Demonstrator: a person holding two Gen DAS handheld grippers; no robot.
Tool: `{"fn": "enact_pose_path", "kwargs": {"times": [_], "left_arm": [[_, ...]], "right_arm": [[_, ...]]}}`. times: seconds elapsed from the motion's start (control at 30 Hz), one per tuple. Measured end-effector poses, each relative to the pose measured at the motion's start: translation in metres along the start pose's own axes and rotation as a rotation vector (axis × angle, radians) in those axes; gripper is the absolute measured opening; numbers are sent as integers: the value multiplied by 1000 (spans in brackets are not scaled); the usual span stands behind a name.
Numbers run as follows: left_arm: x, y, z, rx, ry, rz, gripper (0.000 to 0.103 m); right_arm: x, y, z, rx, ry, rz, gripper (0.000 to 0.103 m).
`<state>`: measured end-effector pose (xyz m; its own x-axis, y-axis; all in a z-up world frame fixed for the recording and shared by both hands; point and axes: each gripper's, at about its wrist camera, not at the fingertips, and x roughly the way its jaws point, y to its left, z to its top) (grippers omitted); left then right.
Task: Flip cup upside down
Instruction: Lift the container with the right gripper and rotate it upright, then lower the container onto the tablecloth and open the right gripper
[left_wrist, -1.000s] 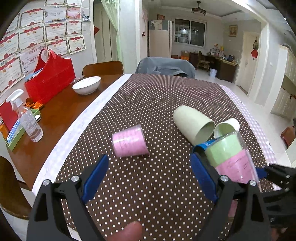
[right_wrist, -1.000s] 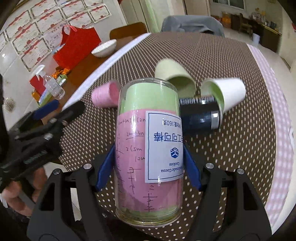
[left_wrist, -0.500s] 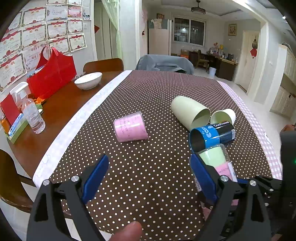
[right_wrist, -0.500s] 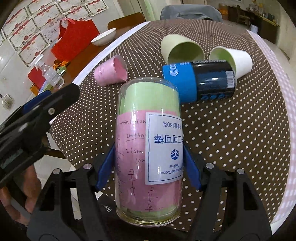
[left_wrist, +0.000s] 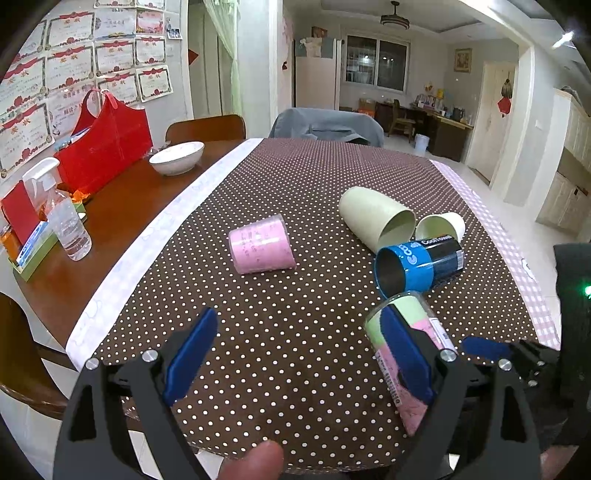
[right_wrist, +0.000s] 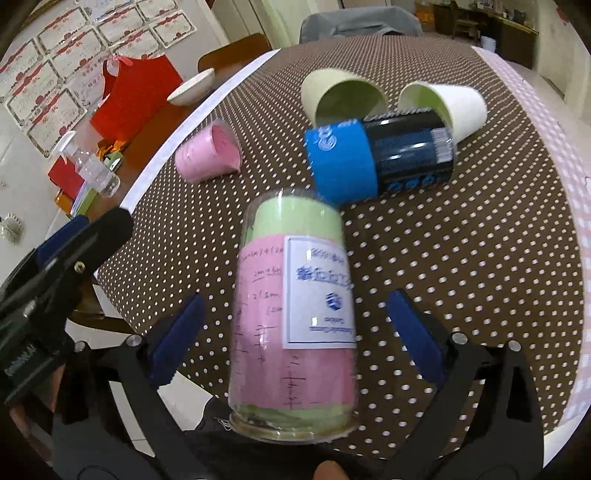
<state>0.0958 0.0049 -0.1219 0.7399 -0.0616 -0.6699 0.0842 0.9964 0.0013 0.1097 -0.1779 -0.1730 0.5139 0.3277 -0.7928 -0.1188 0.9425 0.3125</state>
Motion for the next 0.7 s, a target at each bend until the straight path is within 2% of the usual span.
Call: {"fn": "enact_pose_path", "kwargs": {"times": [0.1, 0.27, 0.7], "left_arm": [[-6, -3, 1, 3, -11, -3, 88], [-15, -9, 2, 13, -26, -9, 88], [-52, -17, 9, 23, -103, -11, 88]], "right_arm": [[-12, -7, 0, 7, -24, -8, 97], [-34, -12, -2, -10, -98, -67, 97], [-82, -9, -1, -37, -290, -161, 97]]}}
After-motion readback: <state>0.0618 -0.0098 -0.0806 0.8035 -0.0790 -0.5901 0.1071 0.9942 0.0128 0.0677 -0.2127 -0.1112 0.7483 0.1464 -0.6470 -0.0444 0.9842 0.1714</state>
